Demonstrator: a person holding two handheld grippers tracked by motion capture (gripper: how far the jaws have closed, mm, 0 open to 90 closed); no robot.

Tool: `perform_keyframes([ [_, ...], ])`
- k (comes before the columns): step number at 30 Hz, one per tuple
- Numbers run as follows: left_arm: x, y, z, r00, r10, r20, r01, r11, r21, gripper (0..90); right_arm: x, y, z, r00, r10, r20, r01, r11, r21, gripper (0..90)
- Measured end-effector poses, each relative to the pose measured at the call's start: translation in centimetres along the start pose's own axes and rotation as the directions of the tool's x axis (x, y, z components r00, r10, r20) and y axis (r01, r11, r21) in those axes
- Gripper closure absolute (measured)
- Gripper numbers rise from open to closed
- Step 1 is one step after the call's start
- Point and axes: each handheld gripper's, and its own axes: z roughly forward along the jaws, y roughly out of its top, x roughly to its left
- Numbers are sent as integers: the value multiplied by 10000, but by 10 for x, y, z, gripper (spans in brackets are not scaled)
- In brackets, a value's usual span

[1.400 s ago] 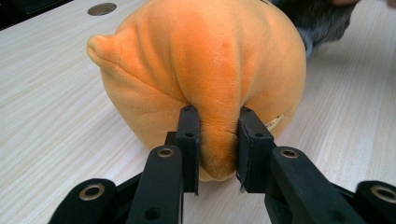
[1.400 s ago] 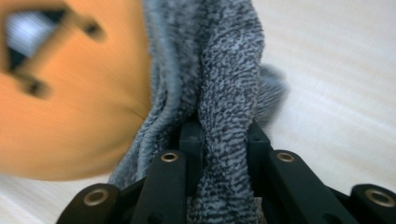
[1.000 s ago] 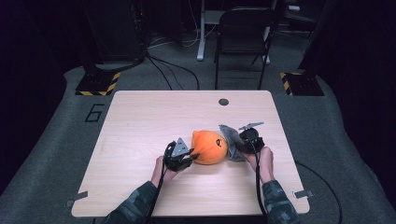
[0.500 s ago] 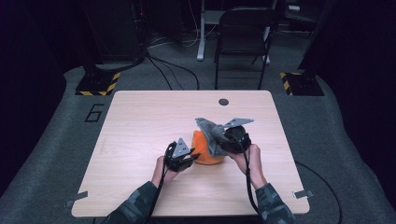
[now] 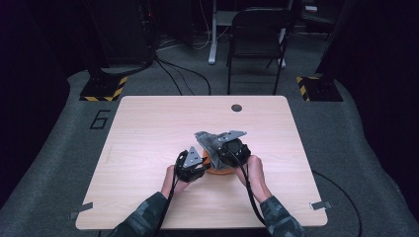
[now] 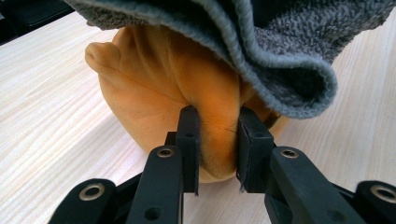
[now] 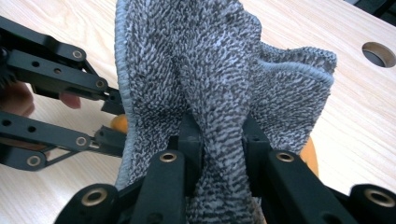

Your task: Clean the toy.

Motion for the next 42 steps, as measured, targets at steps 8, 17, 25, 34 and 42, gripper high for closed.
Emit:
perform_keyframes([
  [8,1,-1,0,10000,-24,63,24,10000,-8,736,-9,-2,-4,9999,16,156,-18,9998,181,753],
  [17,2,-1,0,9999,-92,90,92,10000,12,734,-29,-11,-6,9970,580,510,-598,9977,333,751],
  [25,2,-1,0,9999,-88,99,87,10000,23,734,-45,-20,-4,9917,1075,702,-1119,9917,626,750],
  [34,2,-1,0,9999,-94,127,93,10000,23,733,-57,-28,2,9860,1381,939,-1466,9850,915,750],
  [42,2,-1,0,9999,-94,139,94,10000,15,733,-63,-34,6,9819,1595,1020,-1706,9791,1107,751],
])
